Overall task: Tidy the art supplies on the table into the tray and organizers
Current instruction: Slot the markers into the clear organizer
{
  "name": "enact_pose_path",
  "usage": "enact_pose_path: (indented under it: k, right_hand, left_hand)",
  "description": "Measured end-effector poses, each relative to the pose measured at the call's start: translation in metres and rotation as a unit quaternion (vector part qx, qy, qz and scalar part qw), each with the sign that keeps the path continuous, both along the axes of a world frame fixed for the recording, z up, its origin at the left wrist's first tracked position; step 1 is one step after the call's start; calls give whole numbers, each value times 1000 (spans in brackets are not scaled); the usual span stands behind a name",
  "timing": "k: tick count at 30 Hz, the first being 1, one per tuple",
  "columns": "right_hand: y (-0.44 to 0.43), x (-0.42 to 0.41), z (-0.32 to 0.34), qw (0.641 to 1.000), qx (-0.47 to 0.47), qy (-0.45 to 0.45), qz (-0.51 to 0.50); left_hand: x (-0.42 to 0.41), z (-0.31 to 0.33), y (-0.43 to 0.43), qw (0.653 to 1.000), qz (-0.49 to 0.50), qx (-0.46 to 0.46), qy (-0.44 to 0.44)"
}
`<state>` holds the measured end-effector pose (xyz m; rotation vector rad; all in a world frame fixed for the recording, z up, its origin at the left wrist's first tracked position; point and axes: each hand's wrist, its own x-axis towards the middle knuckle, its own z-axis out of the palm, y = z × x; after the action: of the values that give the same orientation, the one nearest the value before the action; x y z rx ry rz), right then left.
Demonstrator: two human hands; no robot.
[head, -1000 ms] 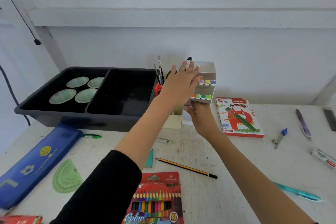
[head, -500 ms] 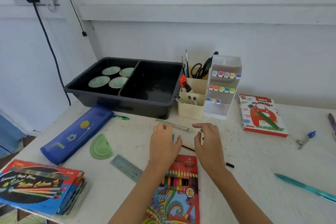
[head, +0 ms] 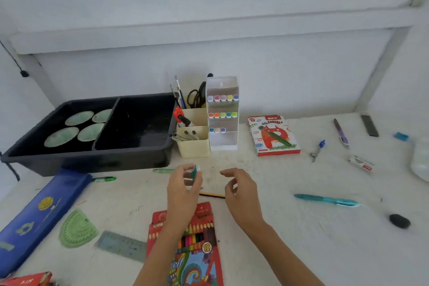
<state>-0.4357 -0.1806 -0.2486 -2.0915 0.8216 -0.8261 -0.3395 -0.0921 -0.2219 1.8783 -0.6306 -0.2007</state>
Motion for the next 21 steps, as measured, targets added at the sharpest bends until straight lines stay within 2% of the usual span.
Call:
enact_pose_path:
  k: [2, 5, 11, 13, 16, 21]
  right_hand:
    - [-10, -13, 4, 1000, 11, 1, -28]
    - [-32, -37, 9, 996, 35, 18, -79]
    - [-85, -96, 19, 973, 94, 35, -209]
    - [-105, -116, 19, 959, 107, 26, -260]
    - [-139, -144, 12, 929, 93, 27, -358]
    - [-193, -162, 9, 870, 119, 135, -458]
  left_hand:
    - [-17, 11, -19, 988, -49, -46, 142]
    - [-40, 20, -48, 938, -115, -91, 314]
    - [-85, 23, -102, 852, -176, -101, 483]
    - [-98, 24, -118, 834, -186, -100, 509]
    - [-115, 23, -140, 835, -188, -82, 511]
    - [-131, 18, -166, 846, -197, -69, 490]
